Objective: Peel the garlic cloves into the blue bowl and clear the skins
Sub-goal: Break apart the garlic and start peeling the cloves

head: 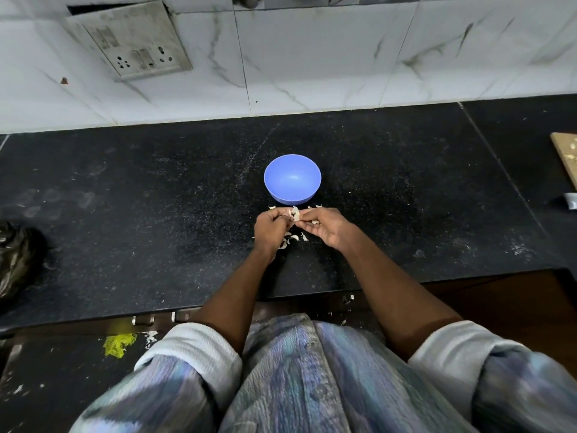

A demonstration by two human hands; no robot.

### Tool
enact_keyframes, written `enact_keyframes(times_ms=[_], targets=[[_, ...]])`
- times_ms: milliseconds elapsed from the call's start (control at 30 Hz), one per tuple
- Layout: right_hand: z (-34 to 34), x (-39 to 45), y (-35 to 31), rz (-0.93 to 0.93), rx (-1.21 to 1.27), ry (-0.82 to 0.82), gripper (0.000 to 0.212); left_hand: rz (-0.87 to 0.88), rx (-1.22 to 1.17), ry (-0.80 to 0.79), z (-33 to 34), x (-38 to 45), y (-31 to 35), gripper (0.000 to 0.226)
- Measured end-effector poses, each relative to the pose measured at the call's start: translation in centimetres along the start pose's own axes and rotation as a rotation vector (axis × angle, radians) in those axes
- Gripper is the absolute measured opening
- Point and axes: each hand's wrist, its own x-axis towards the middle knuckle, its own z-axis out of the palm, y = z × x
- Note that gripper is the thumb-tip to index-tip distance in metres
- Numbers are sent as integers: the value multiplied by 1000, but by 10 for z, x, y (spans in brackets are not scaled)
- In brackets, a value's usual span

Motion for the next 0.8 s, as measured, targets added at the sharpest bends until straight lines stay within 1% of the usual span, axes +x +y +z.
enact_keyframes(times_ms=[67, 167, 300, 433, 567, 667, 733, 800], targets=[[0, 1, 2, -11, -44, 29, 19, -39, -53, -30, 0, 0, 1, 29], [-2, 2, 2, -38, -88, 17, 24, -19, -52, -39, 0, -1, 0, 9], [-2, 0, 3, -47, -130, 0, 28, 29, 36, 27, -3, 0, -3, 7], [-2, 0, 2, -43, -185, -4, 30, 81, 151, 26, -2, 2, -4, 6], [-2, -1, 2, -46, -245, -17, 25, 127, 271, 38, 1, 5, -7, 6], [-4, 1, 2, -37, -271, -20, 25, 84, 289, 33, 2, 7, -8, 10], [-5, 2, 4, -29, -275, -23, 25, 28, 260, 31, 4, 7, -10, 14], [-7, 3, 6, -24, -258, -26, 26, -40, 214, 63, 6, 7, -10, 20]])
